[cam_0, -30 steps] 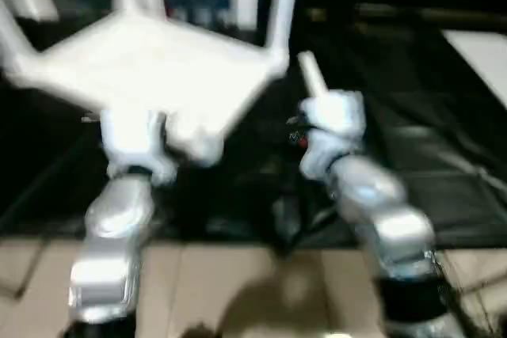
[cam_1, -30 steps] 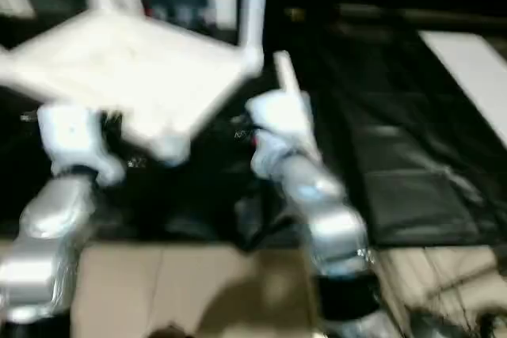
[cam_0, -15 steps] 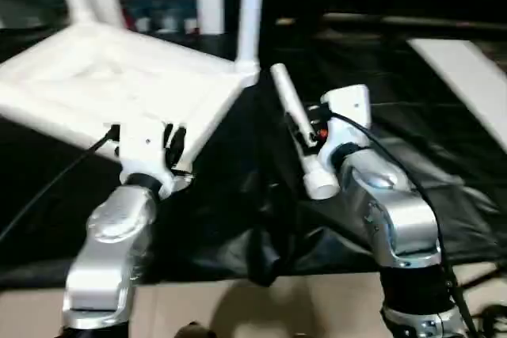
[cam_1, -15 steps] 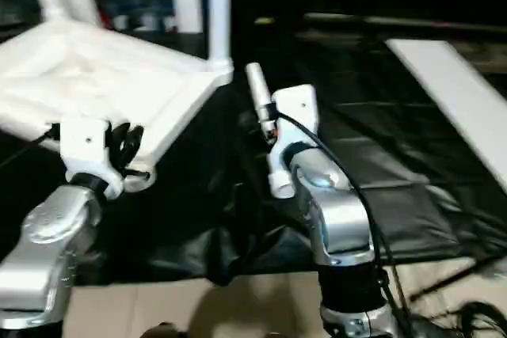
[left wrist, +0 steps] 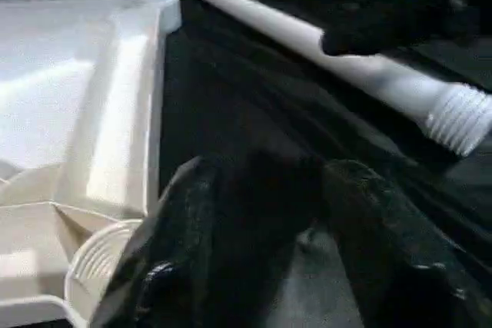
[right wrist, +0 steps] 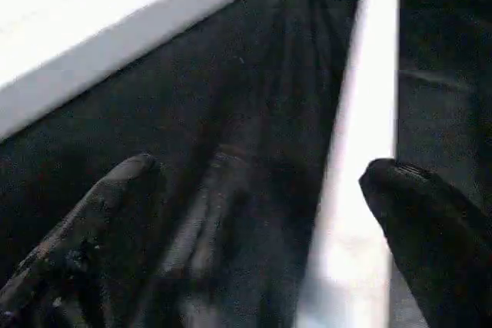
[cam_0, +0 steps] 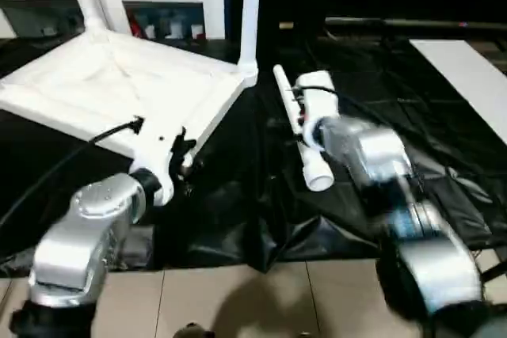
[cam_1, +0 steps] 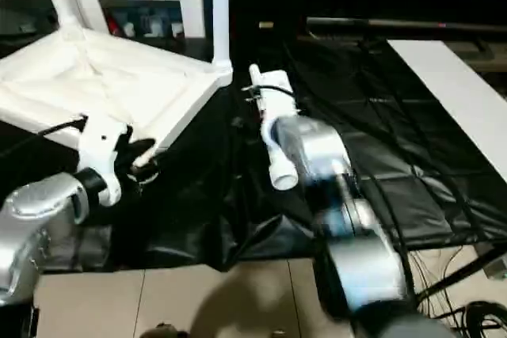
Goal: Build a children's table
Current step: Pick table leg
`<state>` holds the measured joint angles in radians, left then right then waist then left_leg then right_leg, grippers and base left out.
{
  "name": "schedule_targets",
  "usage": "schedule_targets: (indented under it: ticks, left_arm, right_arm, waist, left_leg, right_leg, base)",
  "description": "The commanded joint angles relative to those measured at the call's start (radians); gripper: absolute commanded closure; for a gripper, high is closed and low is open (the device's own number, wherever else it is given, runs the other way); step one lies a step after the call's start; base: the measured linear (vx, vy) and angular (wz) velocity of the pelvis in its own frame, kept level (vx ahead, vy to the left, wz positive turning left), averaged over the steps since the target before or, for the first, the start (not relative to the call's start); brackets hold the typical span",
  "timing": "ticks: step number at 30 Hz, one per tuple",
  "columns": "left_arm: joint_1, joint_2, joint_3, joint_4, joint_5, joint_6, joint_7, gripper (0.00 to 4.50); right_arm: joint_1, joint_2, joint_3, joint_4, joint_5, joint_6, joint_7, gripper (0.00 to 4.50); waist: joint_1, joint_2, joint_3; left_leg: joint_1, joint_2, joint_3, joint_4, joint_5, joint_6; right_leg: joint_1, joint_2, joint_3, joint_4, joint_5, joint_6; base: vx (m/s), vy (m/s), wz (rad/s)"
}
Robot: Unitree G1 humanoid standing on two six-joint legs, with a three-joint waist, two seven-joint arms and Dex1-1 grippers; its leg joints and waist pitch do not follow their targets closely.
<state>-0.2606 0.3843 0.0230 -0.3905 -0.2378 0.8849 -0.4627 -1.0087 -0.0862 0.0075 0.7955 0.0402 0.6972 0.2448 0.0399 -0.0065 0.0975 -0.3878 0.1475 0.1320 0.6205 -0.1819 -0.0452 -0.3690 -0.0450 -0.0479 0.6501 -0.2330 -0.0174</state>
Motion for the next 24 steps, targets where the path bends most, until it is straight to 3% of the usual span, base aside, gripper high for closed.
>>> schedule_targets:
  ticks: [1,3,4,6,13,16,19,24]
  left_arm:
    - [-0.012,0.009,0.002,-0.030,-0.017,0.030,-0.011,1.75]
    - [-0.009,0.020,0.002,-0.042,-0.022,0.045,-0.015,1.53]
    - [-0.005,0.027,0.000,-0.052,-0.028,0.057,-0.021,1.51]
    - [-0.001,0.036,0.000,-0.065,-0.038,0.078,-0.028,1.30]
    - [0.001,0.052,-0.011,-0.105,-0.073,0.141,-0.039,0.92]
    - [-0.003,0.057,-0.014,-0.110,-0.078,0.146,-0.042,0.69]
    - [-0.004,0.062,-0.016,-0.114,-0.084,0.153,-0.044,0.42]
    - [-0.006,0.071,-0.023,-0.124,-0.092,0.163,-0.046,0.10]
  right_arm:
    - [-0.046,-0.012,-0.018,0.088,-0.020,-0.032,-0.043,0.00]
    - [-0.087,-0.017,-0.031,0.163,-0.021,-0.055,-0.052,0.00]
    - [-0.107,-0.023,-0.034,0.203,-0.028,-0.065,-0.070,0.00]
    - [-0.137,-0.031,-0.033,0.267,-0.037,-0.085,-0.093,0.00]
    - [-0.168,-0.042,-0.061,0.430,-0.022,-0.127,-0.106,0.00]
    - [-0.165,-0.041,-0.062,0.457,-0.031,-0.128,-0.107,0.30]
    - [-0.164,-0.040,-0.055,0.480,-0.038,-0.125,-0.099,0.59]
    - [-0.160,-0.040,-0.054,0.520,-0.048,-0.124,-0.083,1.03]
  waist:
    - [0.008,0.017,-0.090]
    - [0.011,0.015,-0.096]
    - [0.010,0.007,-0.095]
    - [0.012,0.009,-0.090]
    - [0.020,0.007,-0.078]
    - [0.020,0.007,-0.074]
    - [0.020,0.008,-0.075]
    - [0.020,0.006,-0.076]
  left_leg:
    - [0.015,0.064,-0.014,-0.065,0.022,0.007]
    - [0.006,0.062,-0.011,-0.059,0.083,0.045]
    - [0.004,0.063,-0.008,-0.058,0.093,0.068]
    - [0.006,0.066,-0.004,-0.059,0.059,0.076]
    - [0.012,0.076,0.011,-0.068,-0.072,0.016]
    - [0.014,0.078,0.017,-0.073,-0.110,-0.005]
    - [0.015,0.079,0.020,-0.074,-0.126,-0.026]
    - [0.013,0.078,0.022,-0.073,-0.115,-0.025]
  right_leg:
    - [0.042,-0.093,0.050,-0.047,0.218,-0.287]
    - [0.045,-0.093,0.047,-0.037,0.309,-0.296]
    - [0.043,-0.093,0.046,-0.034,0.333,-0.301]
    - [0.038,-0.095,0.046,-0.039,0.282,-0.309]
    - [0.030,-0.098,0.051,-0.054,0.090,-0.281]
    - [0.025,-0.096,0.050,-0.059,0.030,-0.260]
    - [0.021,-0.094,0.051,-0.060,0.000,-0.241]
    - [0.020,-0.094,0.051,-0.059,0.016,-0.237]
  base:
    - [0.000,0.000,0.00]
    - [0.000,0.000,0.00]
    - [0.000,0.000,0.00]
    - [0.000,0.000,0.00]
    - [0.000,0.000,0.00]
    - [0.000,0.000,0.00]
    - [0.000,0.000,0.00]
    - [0.000,0.000,0.00]
